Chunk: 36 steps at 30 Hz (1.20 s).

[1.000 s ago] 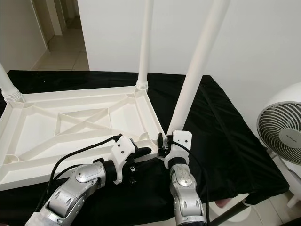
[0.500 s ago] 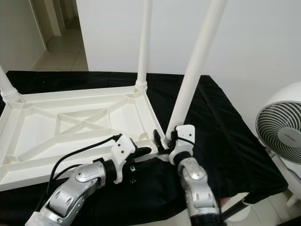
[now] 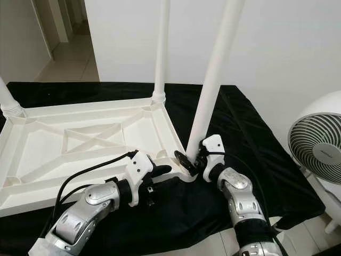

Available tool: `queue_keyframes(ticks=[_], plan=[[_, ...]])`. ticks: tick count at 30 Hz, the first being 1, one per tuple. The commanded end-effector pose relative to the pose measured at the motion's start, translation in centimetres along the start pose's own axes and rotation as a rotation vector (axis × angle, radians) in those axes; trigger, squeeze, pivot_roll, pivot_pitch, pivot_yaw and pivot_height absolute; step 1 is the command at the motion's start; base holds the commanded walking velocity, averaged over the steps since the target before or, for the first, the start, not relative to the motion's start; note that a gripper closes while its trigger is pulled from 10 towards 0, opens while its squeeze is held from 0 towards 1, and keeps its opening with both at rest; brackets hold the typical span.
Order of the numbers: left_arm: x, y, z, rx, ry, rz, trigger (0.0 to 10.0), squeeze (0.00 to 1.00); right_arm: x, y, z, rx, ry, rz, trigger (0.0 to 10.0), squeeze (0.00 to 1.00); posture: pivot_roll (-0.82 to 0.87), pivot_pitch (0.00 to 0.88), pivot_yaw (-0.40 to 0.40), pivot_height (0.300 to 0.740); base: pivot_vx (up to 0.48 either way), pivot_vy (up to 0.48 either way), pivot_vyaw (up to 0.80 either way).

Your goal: Building children table

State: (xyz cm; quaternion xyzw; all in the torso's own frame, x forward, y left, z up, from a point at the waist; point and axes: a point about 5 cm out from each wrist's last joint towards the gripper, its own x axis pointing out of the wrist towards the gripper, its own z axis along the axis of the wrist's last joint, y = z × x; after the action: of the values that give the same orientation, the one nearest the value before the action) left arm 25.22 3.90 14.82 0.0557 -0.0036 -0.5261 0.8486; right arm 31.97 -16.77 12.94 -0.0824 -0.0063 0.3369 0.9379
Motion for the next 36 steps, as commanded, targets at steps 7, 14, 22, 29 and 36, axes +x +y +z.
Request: queue_keyframes(ticks=[7, 14, 22, 29, 36], plan=[[0.0, 0.0, 0.0, -0.002, 0.004, -0.017, 10.0, 0.0, -0.2, -0.1, -0.6, 0.001, 0.022, 0.046, 0.0, 0.0, 0.01, 0.0, -0.028, 0.74, 0.0, 0.0, 0.0], [0.1, -0.2, 0.0, -0.003, 0.003, -0.025, 10.0, 0.0, -0.6, -0.3, -1.1, 0.013, 0.02, 0.029, 0.0, 0.0, 0.01, 0.0, -0.029, 0.74, 0.0, 0.0, 0.0], [0.1, -0.6, -0.2, -0.009, 0.006, -0.037, 10.0, 0.0, -0.8, 0.4, -1.9, 0.03, 0.02, -0.167, 10.0, 0.0, 0.0, 0.0, -0.039, 0.74, 0.0, 0.0, 0.0], [0.1, -0.8, -0.4, -0.013, 0.008, -0.04, 10.0, 0.0, -1.0, 0.7, -2.4, 0.069, 0.042, -0.363, 10.0, 0.0, 0.0, 0.0, -0.041, 0.74, 0.0, 0.0, 0.0], [0.1, -0.8, -0.4, -0.012, 0.011, -0.046, 10.0, 0.0, -0.9, 2.0, -2.0, 0.115, 0.023, -0.598, 10.0, 0.0, 0.0, 0.0, -0.039, 0.74, 0.0, 0.0, 0.0]])
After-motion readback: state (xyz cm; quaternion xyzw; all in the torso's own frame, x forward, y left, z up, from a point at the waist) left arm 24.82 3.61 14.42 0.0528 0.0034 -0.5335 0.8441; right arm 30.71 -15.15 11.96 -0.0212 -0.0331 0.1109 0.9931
